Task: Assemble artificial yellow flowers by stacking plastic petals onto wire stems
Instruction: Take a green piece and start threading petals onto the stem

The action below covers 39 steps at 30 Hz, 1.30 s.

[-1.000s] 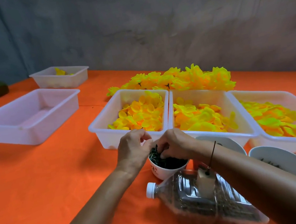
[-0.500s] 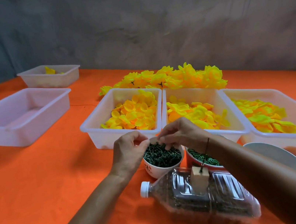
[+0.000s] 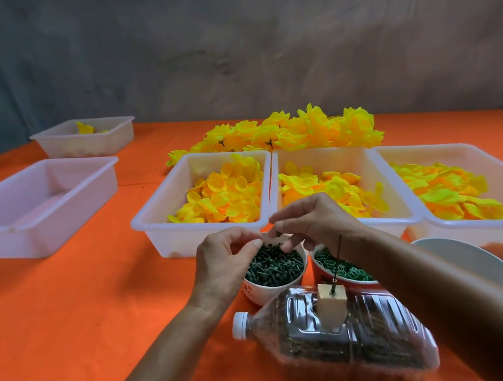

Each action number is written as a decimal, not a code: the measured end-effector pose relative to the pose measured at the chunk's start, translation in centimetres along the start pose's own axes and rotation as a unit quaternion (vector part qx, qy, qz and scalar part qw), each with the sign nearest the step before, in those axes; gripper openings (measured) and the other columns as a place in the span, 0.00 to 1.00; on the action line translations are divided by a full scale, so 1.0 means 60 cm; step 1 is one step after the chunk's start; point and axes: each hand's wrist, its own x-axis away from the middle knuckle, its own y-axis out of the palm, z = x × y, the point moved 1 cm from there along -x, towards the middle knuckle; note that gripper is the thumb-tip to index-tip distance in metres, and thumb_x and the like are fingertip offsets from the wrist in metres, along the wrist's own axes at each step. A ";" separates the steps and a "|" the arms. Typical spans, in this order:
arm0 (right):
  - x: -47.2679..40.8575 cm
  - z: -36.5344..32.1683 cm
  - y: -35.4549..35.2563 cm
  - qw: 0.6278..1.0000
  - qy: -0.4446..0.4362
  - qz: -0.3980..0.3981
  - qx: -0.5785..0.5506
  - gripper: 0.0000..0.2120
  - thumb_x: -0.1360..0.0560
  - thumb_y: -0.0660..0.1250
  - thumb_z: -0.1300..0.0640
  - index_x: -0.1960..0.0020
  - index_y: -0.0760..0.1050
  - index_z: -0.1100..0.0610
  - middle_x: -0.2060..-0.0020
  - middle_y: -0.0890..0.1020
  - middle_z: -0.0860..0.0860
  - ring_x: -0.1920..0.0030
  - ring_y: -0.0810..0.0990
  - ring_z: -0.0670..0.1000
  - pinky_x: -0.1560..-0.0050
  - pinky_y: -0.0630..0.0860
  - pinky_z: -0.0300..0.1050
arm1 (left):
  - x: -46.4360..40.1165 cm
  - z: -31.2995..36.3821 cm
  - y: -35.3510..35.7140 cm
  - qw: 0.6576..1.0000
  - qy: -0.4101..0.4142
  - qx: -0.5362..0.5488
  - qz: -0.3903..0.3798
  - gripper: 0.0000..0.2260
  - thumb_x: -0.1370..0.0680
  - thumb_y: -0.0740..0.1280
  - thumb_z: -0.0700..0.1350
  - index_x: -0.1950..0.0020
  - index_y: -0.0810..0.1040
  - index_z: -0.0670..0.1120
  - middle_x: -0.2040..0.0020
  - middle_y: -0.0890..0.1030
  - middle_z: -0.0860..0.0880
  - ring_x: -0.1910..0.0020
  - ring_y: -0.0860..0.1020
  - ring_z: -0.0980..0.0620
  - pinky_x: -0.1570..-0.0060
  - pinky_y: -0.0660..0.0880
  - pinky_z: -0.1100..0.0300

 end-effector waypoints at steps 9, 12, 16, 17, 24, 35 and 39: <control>0.034 -0.022 -0.017 0.991 -0.015 0.006 -0.131 0.02 0.29 0.71 0.63 0.58 0.81 0.58 0.67 0.84 0.52 0.74 0.78 0.44 0.79 0.64 0.33 | -0.004 0.068 0.022 0.983 0.174 -0.044 0.044 0.05 0.32 0.77 0.41 0.61 0.83 0.43 0.65 0.81 0.50 0.64 0.78 0.54 0.61 0.76 0.60; 0.046 -0.023 -0.022 0.989 -0.010 0.015 -0.149 0.01 0.29 0.70 0.63 0.57 0.80 0.59 0.71 0.82 0.51 0.74 0.77 0.44 0.79 0.62 0.33 | -0.006 0.080 0.029 0.968 0.233 -0.078 0.052 0.04 0.31 0.76 0.39 0.61 0.83 0.41 0.65 0.82 0.47 0.65 0.79 0.50 0.62 0.75 0.53; 0.059 -0.026 -0.026 0.983 -0.004 0.028 -0.180 0.04 0.33 0.73 0.62 0.59 0.81 0.58 0.70 0.82 0.51 0.73 0.79 0.44 0.78 0.62 0.33 | -0.007 0.090 0.035 0.950 0.290 -0.102 0.052 0.04 0.30 0.72 0.40 0.62 0.82 0.39 0.66 0.80 0.47 0.67 0.77 0.51 0.63 0.74 0.55; 0.063 -0.027 -0.026 0.981 -0.002 0.025 -0.194 0.06 0.36 0.73 0.61 0.59 0.81 0.58 0.70 0.82 0.51 0.72 0.79 0.44 0.78 0.63 0.33 | -0.007 0.092 0.034 0.948 0.298 -0.097 0.056 0.04 0.30 0.71 0.40 0.62 0.82 0.39 0.66 0.80 0.47 0.67 0.77 0.52 0.63 0.74 0.55; 0.077 -0.037 -0.024 0.969 0.014 0.015 -0.245 0.07 0.39 0.73 0.61 0.61 0.82 0.58 0.70 0.82 0.52 0.72 0.78 0.44 0.75 0.65 0.33 | -0.007 0.104 0.033 0.930 0.347 -0.094 0.069 0.03 0.29 0.71 0.38 0.61 0.81 0.38 0.65 0.80 0.46 0.66 0.77 0.50 0.63 0.75 0.54; 0.125 -0.057 -0.053 0.957 -0.073 0.066 -0.272 0.08 0.37 0.70 0.63 0.58 0.79 0.62 0.66 0.84 0.56 0.66 0.84 0.48 0.69 0.78 0.35 | 0.036 0.129 0.026 0.972 0.197 0.124 0.024 0.01 0.28 0.71 0.45 0.58 0.82 0.49 0.64 0.83 0.54 0.62 0.79 0.63 0.58 0.74 0.70; 0.150 -0.067 -0.057 0.956 -0.082 0.052 -0.278 0.07 0.39 0.70 0.66 0.62 0.83 0.62 0.65 0.84 0.57 0.66 0.84 0.49 0.68 0.78 0.35 | 0.064 0.149 0.023 0.963 0.200 0.176 -0.038 0.03 0.28 0.72 0.48 0.57 0.82 0.50 0.61 0.83 0.50 0.61 0.80 0.58 0.58 0.75 0.67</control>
